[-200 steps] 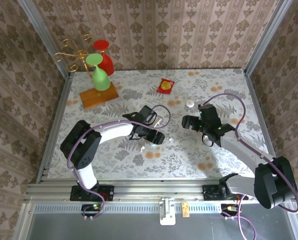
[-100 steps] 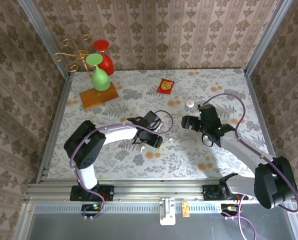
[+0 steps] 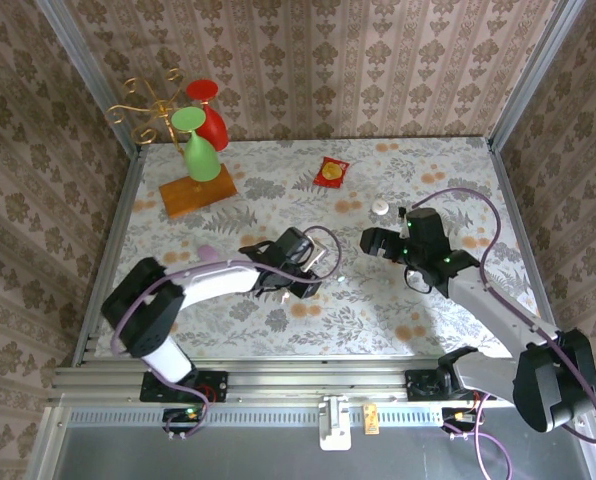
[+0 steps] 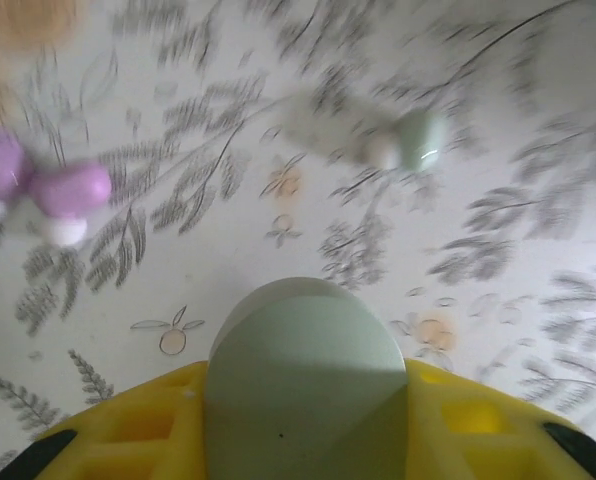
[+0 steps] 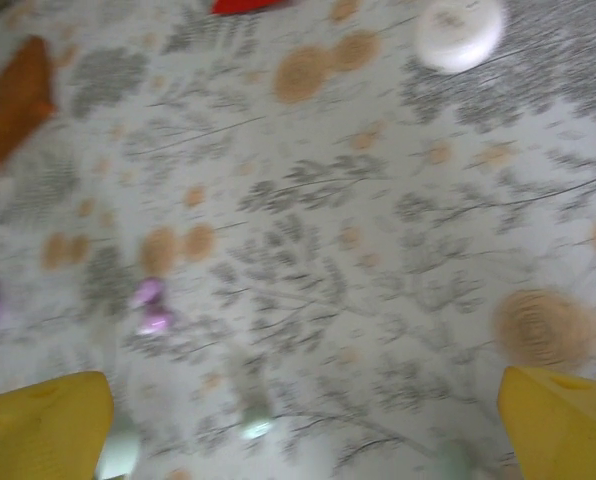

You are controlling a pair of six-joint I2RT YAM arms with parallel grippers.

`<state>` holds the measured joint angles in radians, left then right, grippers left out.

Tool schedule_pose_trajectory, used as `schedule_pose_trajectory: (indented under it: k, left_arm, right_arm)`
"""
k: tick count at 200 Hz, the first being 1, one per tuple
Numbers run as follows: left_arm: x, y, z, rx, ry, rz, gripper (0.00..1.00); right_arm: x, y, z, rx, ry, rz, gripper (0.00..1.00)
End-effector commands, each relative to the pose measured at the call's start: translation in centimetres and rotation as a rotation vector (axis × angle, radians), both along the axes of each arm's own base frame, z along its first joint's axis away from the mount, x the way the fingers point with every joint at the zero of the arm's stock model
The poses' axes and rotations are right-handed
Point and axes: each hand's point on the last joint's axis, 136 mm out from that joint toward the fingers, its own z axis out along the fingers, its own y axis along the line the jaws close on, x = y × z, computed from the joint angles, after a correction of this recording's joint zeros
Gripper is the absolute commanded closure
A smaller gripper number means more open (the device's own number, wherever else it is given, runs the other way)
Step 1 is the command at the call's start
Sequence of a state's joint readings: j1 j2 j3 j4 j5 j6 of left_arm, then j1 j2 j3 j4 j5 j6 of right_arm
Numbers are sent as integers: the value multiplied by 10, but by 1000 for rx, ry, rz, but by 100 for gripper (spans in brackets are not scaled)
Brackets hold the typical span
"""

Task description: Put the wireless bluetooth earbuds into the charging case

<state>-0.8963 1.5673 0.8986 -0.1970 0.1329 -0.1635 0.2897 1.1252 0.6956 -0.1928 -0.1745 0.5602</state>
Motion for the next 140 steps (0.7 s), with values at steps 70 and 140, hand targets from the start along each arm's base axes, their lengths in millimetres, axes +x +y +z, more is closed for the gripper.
schedule_pose_trajectory:
  k: [70, 140]
  left_arm:
    - [-12, -48, 116, -360, -465, -432, 71]
    - [-31, -57, 139, -469, -457, -523, 71]
  right_arm:
    - [-65, 98, 57, 572, 167, 459, 15]
    - [-63, 108, 51, 595, 202, 475, 49]
